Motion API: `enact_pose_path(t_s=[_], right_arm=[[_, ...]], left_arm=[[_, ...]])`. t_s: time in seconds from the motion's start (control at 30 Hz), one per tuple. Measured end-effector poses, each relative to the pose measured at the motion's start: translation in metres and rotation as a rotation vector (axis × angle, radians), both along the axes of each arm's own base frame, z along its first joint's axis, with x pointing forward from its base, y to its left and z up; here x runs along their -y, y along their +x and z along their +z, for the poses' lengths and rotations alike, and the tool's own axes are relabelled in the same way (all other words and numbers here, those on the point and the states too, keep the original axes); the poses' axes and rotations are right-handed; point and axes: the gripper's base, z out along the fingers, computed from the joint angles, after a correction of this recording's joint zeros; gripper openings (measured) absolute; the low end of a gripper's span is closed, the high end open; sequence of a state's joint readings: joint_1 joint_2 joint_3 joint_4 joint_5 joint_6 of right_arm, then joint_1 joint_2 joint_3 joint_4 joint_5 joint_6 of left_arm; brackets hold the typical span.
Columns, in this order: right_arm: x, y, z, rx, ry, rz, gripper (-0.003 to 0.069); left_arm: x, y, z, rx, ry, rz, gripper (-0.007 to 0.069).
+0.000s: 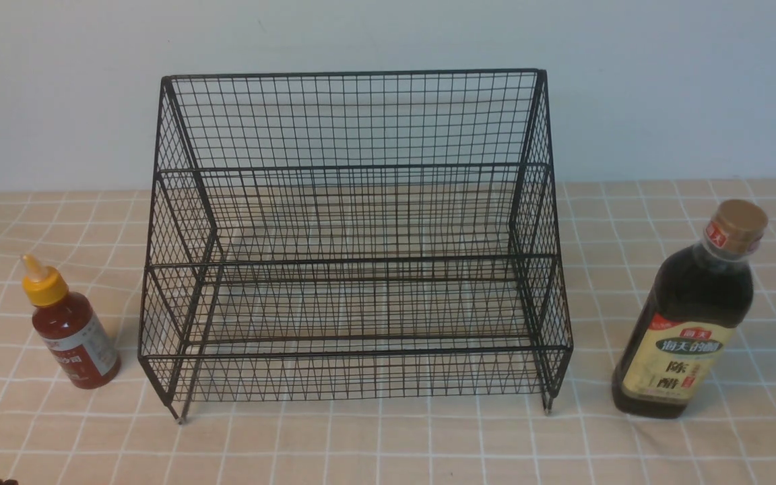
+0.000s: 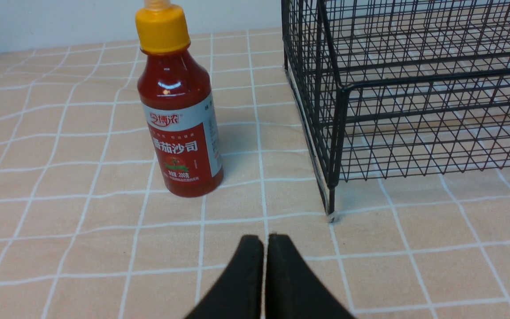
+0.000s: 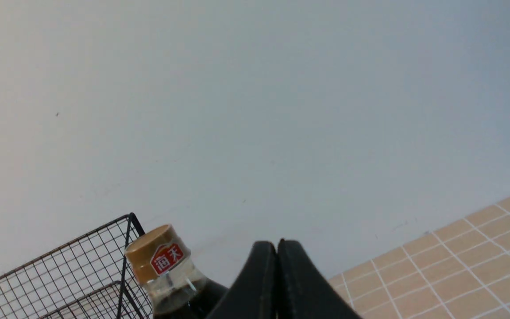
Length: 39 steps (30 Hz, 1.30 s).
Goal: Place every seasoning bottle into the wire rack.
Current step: Use the right arm to grab the condiment bottle closest to it
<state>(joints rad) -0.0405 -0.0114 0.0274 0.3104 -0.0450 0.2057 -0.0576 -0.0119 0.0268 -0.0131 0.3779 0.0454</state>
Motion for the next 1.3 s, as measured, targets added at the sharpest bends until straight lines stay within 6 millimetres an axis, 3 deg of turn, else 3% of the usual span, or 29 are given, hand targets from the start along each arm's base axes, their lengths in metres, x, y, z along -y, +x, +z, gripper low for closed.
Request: enact_pose_path(t_s=[0.23, 0.43, 0.53, 0.7, 0.8, 0.93, 1.03, 1.07, 1.23, 1.3], right_arm=[[0.001, -0.003, 0.011, 0.077, -0.025, -0.016, -0.0015], [-0.004, -0.003, 0.071, 0.152, -0.262, -0.030, -0.0015], [-0.007, 0.016, 0.093, 0.094, -0.362, -0.009, -0.0012], [-0.014, 0.050, 0.108, 0.017, -0.427, 0.085, -0.0009], [-0.026, 0.081, 0.112, -0.046, -0.482, 0.211, 0.0003], [-0.035, 0.105, 0.109, -0.108, -0.459, 0.327, 0.0067], [-0.040, 0.119, 0.098, -0.180, -0.440, 0.404, 0.0186], [-0.040, 0.120, 0.097, -0.185, -0.441, 0.406, 0.0195], [-0.039, 0.135, 0.080, -0.289, -0.442, 0.409, 0.0447], [-0.038, 0.138, 0.077, -0.308, -0.449, 0.406, 0.0498]], left_arm=[[0.000, 0.000, 0.000, 0.000, 0.000, 0.000, -0.0007], [0.000, 0.000, 0.000, 0.000, 0.000, 0.000, -0.0007], [0.000, 0.000, 0.000, 0.000, 0.000, 0.000, -0.0007], [0.000, 0.000, 0.000, 0.000, 0.000, 0.000, -0.0007], [0.000, 0.000, 0.000, 0.000, 0.000, 0.000, -0.0007], [0.000, 0.000, 0.000, 0.000, 0.000, 0.000, -0.0007], [0.000, 0.000, 0.000, 0.000, 0.000, 0.000, -0.0007], [0.000, 0.000, 0.000, 0.000, 0.000, 0.000, -0.0007], [0.000, 0.000, 0.000, 0.000, 0.000, 0.000, -0.0007], [0.000, 0.000, 0.000, 0.000, 0.000, 0.000, -0.0007]])
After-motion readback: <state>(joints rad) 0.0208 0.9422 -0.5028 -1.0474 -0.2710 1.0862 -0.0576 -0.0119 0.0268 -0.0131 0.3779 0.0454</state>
